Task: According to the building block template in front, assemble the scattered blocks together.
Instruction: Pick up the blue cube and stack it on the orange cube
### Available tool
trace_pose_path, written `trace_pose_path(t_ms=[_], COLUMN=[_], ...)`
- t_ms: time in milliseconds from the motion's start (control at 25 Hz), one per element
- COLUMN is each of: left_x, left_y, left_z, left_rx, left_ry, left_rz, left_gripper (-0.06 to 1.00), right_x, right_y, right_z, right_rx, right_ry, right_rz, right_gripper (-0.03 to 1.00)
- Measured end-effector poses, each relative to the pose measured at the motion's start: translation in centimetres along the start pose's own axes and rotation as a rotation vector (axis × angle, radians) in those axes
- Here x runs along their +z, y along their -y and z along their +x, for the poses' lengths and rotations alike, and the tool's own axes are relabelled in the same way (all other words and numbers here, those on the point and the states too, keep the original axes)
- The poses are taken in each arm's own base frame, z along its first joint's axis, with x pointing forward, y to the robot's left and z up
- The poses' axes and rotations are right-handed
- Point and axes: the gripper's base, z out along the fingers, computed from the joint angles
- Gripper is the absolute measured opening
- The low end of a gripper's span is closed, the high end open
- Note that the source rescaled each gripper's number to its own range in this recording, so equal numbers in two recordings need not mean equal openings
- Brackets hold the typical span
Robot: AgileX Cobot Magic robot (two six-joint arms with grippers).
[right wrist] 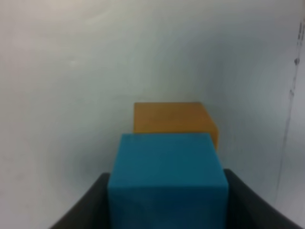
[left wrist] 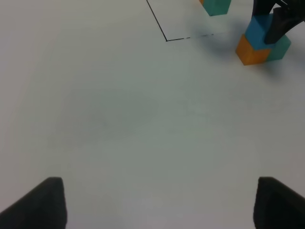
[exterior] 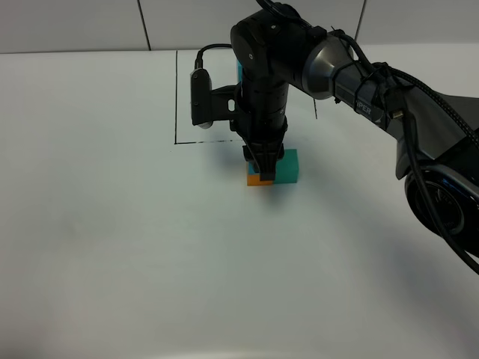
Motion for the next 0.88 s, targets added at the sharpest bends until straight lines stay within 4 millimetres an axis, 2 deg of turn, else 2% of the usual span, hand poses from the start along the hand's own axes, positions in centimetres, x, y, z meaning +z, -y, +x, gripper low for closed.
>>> trace_pose_path(t_ms=[880], left_x=[0.0], left_y=[0.0], left_z=[0.0], left_rx=[0.0], left_ry=[0.0], left_rz=[0.0], left_gripper=[0.78], right_x=[0.0], right_y=[0.08], right_z=[-0.04], right_rx=[0.024], right_ry=[0.005], right_rz=[0.009], right_gripper=[0.01])
